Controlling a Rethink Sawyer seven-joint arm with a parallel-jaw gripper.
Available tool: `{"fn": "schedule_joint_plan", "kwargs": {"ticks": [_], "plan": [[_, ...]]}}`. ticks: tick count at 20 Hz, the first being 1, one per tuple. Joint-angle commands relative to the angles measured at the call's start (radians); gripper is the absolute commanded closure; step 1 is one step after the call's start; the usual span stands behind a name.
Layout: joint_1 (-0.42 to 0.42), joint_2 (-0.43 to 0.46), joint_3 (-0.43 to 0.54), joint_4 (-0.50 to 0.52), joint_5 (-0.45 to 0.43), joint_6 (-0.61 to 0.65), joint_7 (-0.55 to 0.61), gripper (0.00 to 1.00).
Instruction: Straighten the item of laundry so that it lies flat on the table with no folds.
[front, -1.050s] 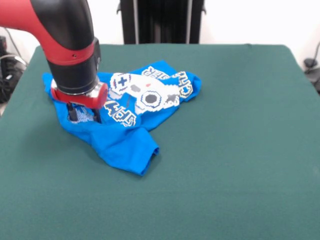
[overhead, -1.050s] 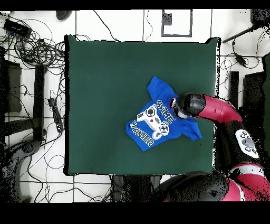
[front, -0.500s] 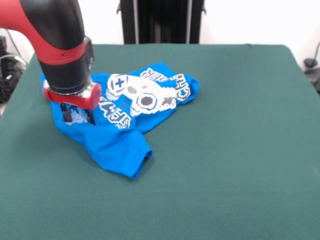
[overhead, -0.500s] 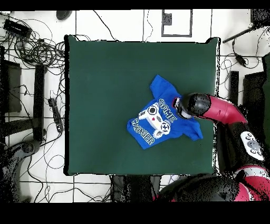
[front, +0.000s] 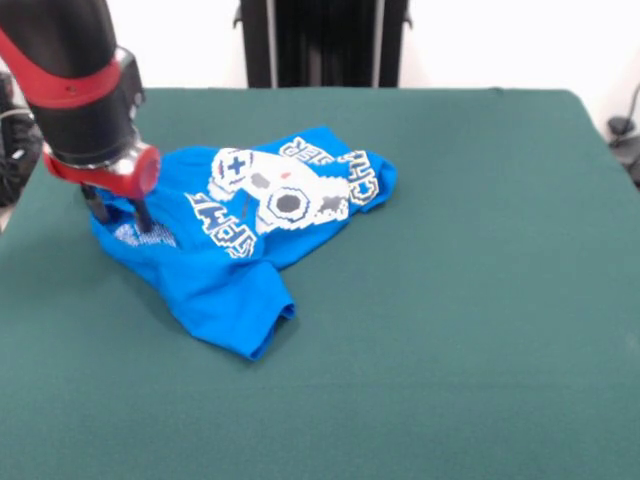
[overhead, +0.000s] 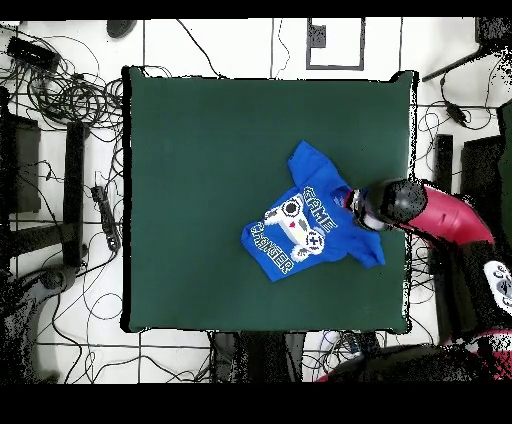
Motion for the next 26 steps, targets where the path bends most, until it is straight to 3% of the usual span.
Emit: {"fn": "schedule_joint_plan", "kwargs": {"ticks": [1, 26], "plan": [[0.009, -0.045, 0.127, 0.001, -0.038, 0.111, -0.255, 0.0], [0.023, -0.114, 0.113, 0.119, -0.058, -0.01, -0.119, 0.0]]}}
